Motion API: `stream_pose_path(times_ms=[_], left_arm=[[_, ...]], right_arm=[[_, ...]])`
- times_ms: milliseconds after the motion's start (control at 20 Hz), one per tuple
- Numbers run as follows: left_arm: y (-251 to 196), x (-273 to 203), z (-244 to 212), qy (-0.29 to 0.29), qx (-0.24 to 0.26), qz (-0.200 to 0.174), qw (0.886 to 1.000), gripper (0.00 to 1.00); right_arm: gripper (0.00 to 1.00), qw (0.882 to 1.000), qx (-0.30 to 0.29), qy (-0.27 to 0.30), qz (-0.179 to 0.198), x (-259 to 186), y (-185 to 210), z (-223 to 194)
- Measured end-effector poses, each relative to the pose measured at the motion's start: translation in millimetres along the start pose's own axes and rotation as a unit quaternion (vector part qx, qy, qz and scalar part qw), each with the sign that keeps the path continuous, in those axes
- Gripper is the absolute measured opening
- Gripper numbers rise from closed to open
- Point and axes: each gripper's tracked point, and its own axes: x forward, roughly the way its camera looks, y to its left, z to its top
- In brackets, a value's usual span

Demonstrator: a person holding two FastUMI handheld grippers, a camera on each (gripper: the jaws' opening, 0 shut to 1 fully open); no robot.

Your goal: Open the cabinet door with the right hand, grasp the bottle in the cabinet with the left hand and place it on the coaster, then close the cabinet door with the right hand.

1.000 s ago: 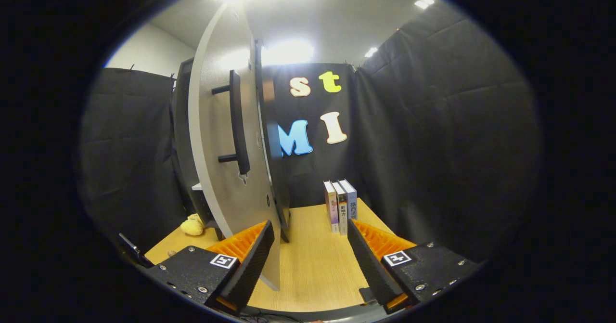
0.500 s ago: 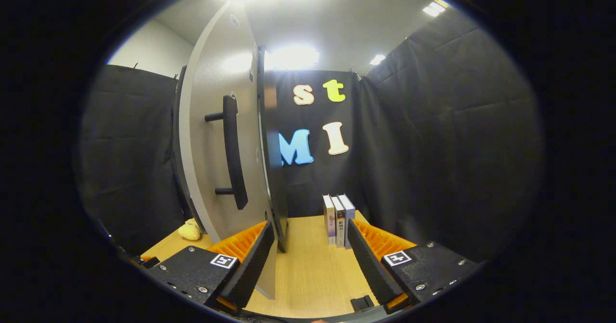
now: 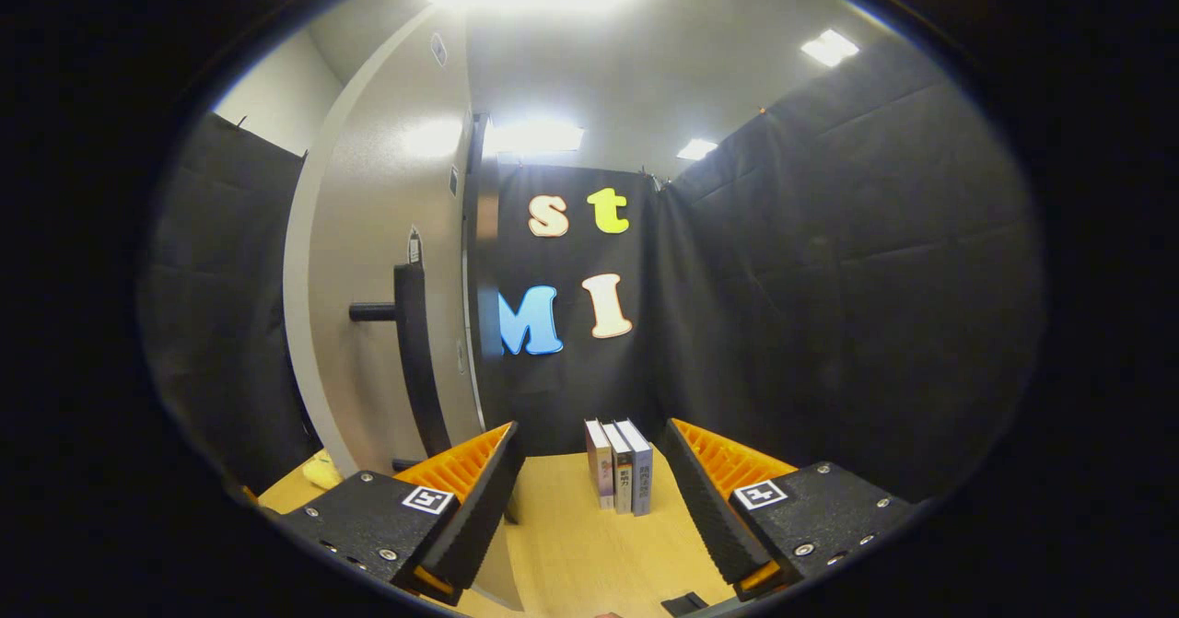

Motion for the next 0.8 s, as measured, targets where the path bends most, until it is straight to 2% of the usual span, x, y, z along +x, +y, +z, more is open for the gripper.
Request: stream_pose_path(times_ms=[50, 150, 250, 300, 650, 700, 800], left_arm=[[6, 4, 2, -0.001, -0.001, 0.0, 1.0, 0.77], [19, 16, 5, -0.005, -0.004, -0.003, 1.0, 0.79], [29, 26, 7, -0.01, -0.003, -0.008, 1.0, 0.71], [33, 31, 9, -0.012, -0.002, -0.01, 1.0, 0.77], [53, 52, 19, -0.025, 0.009, -0.04, 0.999, 0.77], [58, 53, 19, -0.026, 0.012, -0.042, 0.999, 0.82], [69, 57, 15, -0.024, 0.012, -0.043, 0.999, 0.82]], right_arm=[[0.94, 1.0, -0.009, -0.003, -0.011, -3, -2, 1], [0.91, 0.999, -0.016, -0.008, -0.027, -4, -1, 3], [0.9, 1.0, -0.013, -0.004, -0.027, -5, 8, 0], [0.9, 1.0, -0.011, -0.003, -0.026, -8, 15, -1], [0.9, 1.0, -0.009, -0.01, 0.001, -24, 76, -1], [0.9, 1.0, -0.01, -0.011, 0.006, -26, 87, -2], [0.9, 1.0, -0.011, -0.013, 0.016, -30, 108, -3]])
